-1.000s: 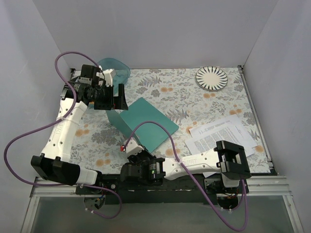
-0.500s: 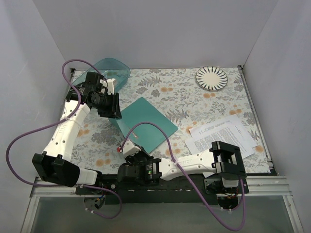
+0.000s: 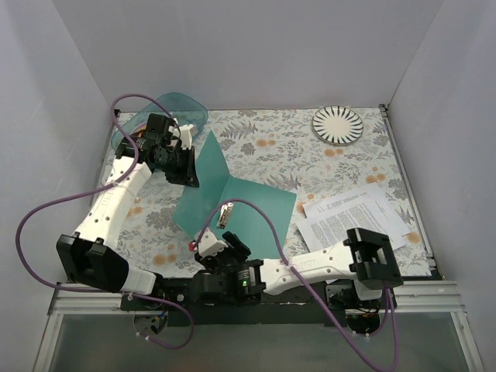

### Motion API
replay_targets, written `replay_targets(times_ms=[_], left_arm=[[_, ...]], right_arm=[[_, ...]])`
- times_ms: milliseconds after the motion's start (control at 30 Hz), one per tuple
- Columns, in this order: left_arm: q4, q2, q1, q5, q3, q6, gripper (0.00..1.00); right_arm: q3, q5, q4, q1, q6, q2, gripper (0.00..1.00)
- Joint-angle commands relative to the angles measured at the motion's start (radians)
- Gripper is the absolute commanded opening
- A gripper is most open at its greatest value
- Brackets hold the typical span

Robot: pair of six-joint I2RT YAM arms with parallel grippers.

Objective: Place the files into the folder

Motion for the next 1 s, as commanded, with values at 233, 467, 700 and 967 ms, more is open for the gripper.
replay_targets(times_ms=[233, 467, 700, 967], left_arm=[[0.106, -0.211, -0.005, -0.247, -0.226, 0.051, 0.05], [0.158, -0.204, -0.003, -0.322, -0.3, 0.091, 0.42], [0.24, -0.205, -0.003, -0.426, -0.456, 0.16, 0.75], [0.328, -0.268, -0.003, -0.58, -0.568, 0.251, 0.91]], right_arm=[[-0.258, -0.057, -0.233, -0.118, 0.393, -0.426, 0.74], [-0.482, -0.318, 0.014, -0.3, 0.295, -0.595, 0.75], [-0.462, -0.515, 0.136, -0.417, 0.201, -0.441, 0.75], [-0.373, -0.682, 0.14, -0.494, 0.192, -0.244, 0.75]])
